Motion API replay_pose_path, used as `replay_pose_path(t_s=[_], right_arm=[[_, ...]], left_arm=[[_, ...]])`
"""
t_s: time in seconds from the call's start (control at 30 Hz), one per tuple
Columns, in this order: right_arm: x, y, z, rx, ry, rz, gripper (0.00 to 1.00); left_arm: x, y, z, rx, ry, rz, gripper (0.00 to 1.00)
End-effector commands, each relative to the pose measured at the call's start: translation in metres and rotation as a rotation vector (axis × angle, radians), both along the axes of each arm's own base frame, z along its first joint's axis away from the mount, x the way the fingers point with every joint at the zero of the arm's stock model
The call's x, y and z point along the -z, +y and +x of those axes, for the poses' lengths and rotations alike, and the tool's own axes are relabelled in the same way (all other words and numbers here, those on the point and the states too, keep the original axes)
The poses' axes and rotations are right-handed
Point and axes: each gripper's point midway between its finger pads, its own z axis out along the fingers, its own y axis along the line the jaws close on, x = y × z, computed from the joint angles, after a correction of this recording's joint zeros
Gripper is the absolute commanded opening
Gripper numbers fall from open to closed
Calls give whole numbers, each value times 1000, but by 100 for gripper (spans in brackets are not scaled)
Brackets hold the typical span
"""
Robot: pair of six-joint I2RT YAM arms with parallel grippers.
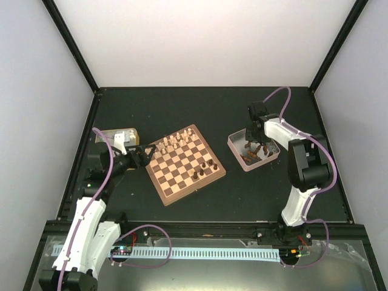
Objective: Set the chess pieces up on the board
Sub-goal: Pick up the chess piece from the storage box.
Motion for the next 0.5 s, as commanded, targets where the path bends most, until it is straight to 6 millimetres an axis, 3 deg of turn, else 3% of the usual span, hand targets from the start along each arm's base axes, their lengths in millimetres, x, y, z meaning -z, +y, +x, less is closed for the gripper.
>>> replay_pose_path(t_s=[0.0, 0.47], right_arm=[[-10, -16, 9, -28, -10, -52, 27], [16, -14, 15, -129, 89, 33, 28]], left_arm=[[-16, -2, 2, 15, -43, -1, 99], [-18, -2, 1, 15, -49, 10, 99]])
